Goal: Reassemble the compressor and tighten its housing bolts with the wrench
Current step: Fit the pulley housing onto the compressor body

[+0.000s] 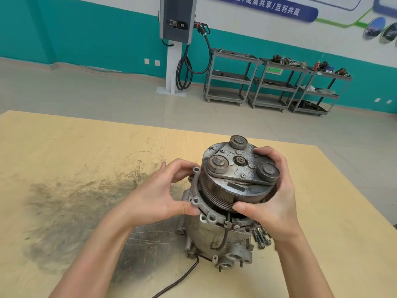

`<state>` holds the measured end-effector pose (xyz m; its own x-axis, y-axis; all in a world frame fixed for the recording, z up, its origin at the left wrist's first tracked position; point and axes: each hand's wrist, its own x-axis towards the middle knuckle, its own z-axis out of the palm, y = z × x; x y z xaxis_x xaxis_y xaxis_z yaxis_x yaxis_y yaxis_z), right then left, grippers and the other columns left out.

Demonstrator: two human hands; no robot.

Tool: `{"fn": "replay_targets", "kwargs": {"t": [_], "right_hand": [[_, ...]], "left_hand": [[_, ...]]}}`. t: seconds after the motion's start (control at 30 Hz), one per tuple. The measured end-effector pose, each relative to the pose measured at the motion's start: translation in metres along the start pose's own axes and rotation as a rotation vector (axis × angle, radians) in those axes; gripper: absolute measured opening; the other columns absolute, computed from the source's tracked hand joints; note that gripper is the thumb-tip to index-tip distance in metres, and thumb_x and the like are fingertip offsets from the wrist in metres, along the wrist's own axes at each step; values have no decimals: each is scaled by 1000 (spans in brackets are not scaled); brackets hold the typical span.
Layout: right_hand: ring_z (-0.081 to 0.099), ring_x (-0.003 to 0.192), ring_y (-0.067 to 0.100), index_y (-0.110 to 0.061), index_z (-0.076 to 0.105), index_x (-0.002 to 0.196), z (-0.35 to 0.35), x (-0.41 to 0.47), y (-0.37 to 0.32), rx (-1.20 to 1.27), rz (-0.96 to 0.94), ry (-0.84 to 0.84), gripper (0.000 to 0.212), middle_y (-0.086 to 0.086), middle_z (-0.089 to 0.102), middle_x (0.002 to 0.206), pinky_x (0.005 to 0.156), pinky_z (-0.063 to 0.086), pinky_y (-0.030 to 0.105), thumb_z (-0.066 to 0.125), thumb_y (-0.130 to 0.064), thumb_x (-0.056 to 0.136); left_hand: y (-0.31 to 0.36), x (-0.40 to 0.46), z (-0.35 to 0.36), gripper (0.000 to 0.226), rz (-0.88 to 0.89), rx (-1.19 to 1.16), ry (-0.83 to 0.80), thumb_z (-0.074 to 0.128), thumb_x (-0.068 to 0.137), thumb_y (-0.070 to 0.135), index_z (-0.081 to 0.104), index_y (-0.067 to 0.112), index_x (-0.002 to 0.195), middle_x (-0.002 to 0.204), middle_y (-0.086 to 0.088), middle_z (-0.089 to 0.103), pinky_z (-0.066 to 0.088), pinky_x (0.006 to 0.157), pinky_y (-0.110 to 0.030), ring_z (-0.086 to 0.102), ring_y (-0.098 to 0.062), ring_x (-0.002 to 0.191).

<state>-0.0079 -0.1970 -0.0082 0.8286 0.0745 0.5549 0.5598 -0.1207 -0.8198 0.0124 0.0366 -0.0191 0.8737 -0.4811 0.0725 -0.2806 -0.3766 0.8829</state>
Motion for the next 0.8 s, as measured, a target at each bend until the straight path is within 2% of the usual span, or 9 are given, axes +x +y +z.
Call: {"fn": "replay_targets", "kwargs": {"t": [0.07, 0.17, 0.23, 0.3, 0.37, 0.47, 0.6, 0.8], "right_hand": [[61, 108, 3, -19, 45, 123, 1, 0, 0, -9, -7, 10, 85, -17, 62, 116, 88, 49, 16, 84, -24, 47], [61, 107, 3, -21, 45, 121, 3, -1, -1, -20, -10, 22, 85, -19, 62, 115, 88, 49, 16, 84, -25, 46], [62, 107, 3, -23, 46, 120, 4, -2, -1, -29, -5, 31, 85, -20, 62, 115, 87, 50, 16, 85, -25, 45], [62, 106, 4, -24, 46, 120, 4, -3, -2, -33, 1, 36, 86, -19, 62, 114, 87, 50, 17, 85, -26, 44], [63, 105, 4, -24, 46, 120, 4, -3, -3, -41, 6, 40, 86, -20, 62, 113, 86, 50, 17, 86, -27, 43], [63, 105, 3, -25, 46, 120, 5, -4, -3, -46, 13, 44, 87, -20, 62, 113, 86, 50, 16, 86, -27, 43], [62, 106, 3, -26, 46, 119, 7, -4, -3, -65, 11, 55, 87, -22, 62, 114, 86, 49, 15, 87, -28, 42], [61, 106, 2, -27, 46, 119, 8, -5, -3, -71, -3, 75, 87, -22, 60, 115, 87, 48, 14, 86, -30, 42]], "left_hand": [[2, 0, 0, 91, -11, 16, -12, 88, 45, 61, 40, 49, 122, 136, 34, 45, 10, 126, -46, 38, 23, 125], [2, 0, 1, 88, -13, 5, -5, 78, 43, 66, 39, 52, 121, 136, 34, 44, 10, 126, -46, 38, 24, 125], [1, -1, 1, 94, -7, -4, -4, 77, 39, 78, 39, 54, 121, 133, 36, 44, 11, 126, -46, 38, 26, 123], [0, -1, 1, 99, 15, 1, -16, 66, 38, 93, 36, 54, 124, 138, 32, 44, 9, 126, -46, 39, 24, 125], [0, -1, 1, 101, 49, 15, -23, 57, 44, 98, 34, 51, 130, 142, 28, 43, 4, 126, -46, 40, 21, 127], [-2, 0, 2, 114, 85, 37, -11, 52, 50, 98, 32, 36, 144, 145, 25, 42, -8, 125, -42, 41, 17, 129], [-3, 2, 2, 120, 89, 42, -10, 50, 52, 98, 27, 32, 149, 149, 21, 38, -12, 124, -41, 42, 16, 129], [-3, 3, 1, 101, 57, -10, -25, 57, 48, 95, 25, 54, 134, 147, 25, 40, -14, 123, -41, 41, 18, 129]]}}
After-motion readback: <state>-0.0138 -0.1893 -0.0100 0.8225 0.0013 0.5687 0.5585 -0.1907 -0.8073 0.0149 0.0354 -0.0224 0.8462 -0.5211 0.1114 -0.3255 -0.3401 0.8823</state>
